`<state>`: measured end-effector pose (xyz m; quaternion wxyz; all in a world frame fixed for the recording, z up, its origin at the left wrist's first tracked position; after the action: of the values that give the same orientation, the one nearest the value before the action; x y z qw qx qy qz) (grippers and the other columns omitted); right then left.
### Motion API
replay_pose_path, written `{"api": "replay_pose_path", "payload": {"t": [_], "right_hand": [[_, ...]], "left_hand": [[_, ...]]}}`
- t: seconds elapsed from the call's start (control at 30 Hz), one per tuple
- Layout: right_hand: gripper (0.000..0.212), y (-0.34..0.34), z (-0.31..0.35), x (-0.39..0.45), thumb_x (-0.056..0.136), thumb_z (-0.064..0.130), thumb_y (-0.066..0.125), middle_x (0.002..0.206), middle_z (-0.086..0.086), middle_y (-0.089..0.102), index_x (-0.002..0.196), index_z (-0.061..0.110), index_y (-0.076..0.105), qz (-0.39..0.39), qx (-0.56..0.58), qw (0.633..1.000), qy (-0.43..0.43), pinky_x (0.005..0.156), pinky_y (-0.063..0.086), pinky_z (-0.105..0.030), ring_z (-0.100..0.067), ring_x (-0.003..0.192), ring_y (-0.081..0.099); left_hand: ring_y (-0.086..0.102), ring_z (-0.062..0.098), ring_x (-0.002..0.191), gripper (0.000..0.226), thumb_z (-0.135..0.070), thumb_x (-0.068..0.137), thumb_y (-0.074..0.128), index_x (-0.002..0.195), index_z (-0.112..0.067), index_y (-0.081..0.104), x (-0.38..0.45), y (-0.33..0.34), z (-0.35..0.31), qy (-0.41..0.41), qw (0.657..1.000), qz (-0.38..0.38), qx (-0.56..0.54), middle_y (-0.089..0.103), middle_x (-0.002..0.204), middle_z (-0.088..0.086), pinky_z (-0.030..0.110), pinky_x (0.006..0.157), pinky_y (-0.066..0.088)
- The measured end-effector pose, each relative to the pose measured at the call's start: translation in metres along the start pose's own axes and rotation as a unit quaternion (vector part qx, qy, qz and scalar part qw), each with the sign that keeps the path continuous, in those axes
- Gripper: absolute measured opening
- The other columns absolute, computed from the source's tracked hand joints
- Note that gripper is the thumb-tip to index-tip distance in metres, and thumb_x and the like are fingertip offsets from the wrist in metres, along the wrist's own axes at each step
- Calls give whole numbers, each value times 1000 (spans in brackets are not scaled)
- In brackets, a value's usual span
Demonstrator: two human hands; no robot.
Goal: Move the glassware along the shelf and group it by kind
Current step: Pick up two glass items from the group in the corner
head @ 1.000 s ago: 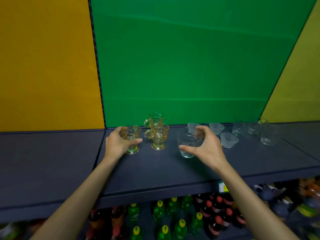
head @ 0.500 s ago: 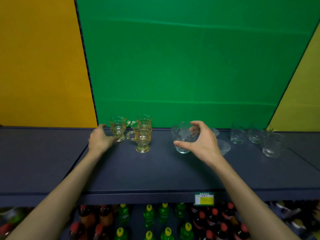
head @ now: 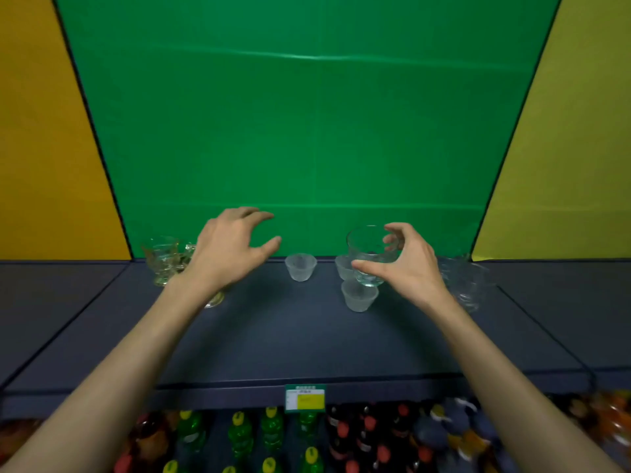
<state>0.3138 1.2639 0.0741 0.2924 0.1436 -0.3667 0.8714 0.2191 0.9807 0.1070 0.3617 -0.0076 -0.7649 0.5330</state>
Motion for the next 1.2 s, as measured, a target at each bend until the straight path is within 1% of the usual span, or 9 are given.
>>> {"api": "replay_pose_path", "payload": {"t": [0.13,0.23,0.33,0.53,0.7,0.8,0.93,1.07,1.2], "right_hand": [[95,-23,-39,2,57,54,90,116,5,60,135,19,50,2,-29,999,18,93,46,-35,-16,108,56],[94,-28,-70,1,59,53,90,116,3,60,136,18,49,2,-42,998,44,93,45,-34,-18,110,56],[94,-26,-97,1,59,53,90,117,3,59,136,17,49,4,-47,996,70,94,47,-37,-20,111,56],[96,-14,-121,4,59,53,90,116,1,60,138,15,48,27,-50,994,89,94,47,-37,-21,111,57],[97,-7,-133,2,61,52,89,120,-1,60,140,15,46,41,-50,992,106,95,47,-39,-23,115,57],[99,-5,-134,3,65,51,86,132,-5,55,145,15,40,68,-57,990,108,100,45,-41,-26,123,53],[91,-2,-109,7,75,54,76,147,-8,39,148,16,37,95,-127,987,36,107,40,-45,-30,135,41],[66,9,-56,4,85,50,64,139,-3,47,140,17,51,83,-166,979,-86,107,36,-40,-24,130,43],[55,35,4,-8,86,44,62,130,-2,54,134,17,57,86,-163,970,-156,101,37,-39,-24,121,49]], "left_hand": [[57,27,125,69,-67,83,43,135,-26,61,1,31,-58,34,997,58,22,63,136,1,41,98,47],[57,27,124,71,-69,83,39,136,-27,60,-5,53,-86,44,994,91,37,62,137,0,43,98,47],[57,28,122,67,-68,86,42,137,-28,57,-14,72,-107,48,991,116,51,62,136,-1,44,97,46],[51,26,131,63,-65,91,46,143,-29,51,-25,91,-122,30,988,138,63,56,143,0,45,104,40],[49,25,133,64,-65,92,46,145,-29,47,-28,92,-123,17,988,137,61,55,144,0,45,104,40],[50,25,131,66,-66,91,45,147,-29,45,-28,88,-122,5,991,124,50,54,145,-1,44,103,42],[49,25,132,66,-65,92,45,147,-29,44,-31,79,-117,2,993,111,47,52,147,-3,44,103,42],[51,25,129,67,-65,91,42,147,-29,45,-43,61,-97,-11,994,99,55,53,145,-3,44,101,44],[50,27,131,65,-64,91,42,145,-29,46,-58,33,-65,-28,994,84,60,52,146,0,44,103,43]]}}
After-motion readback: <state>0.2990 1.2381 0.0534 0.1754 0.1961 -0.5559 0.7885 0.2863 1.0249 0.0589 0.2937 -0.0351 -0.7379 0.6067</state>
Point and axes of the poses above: each hand's wrist, its own x-axis towards the middle knuckle, its own y-axis out of the palm, z = x × y, the point moved 6 cm from there along x, towards the middle knuckle
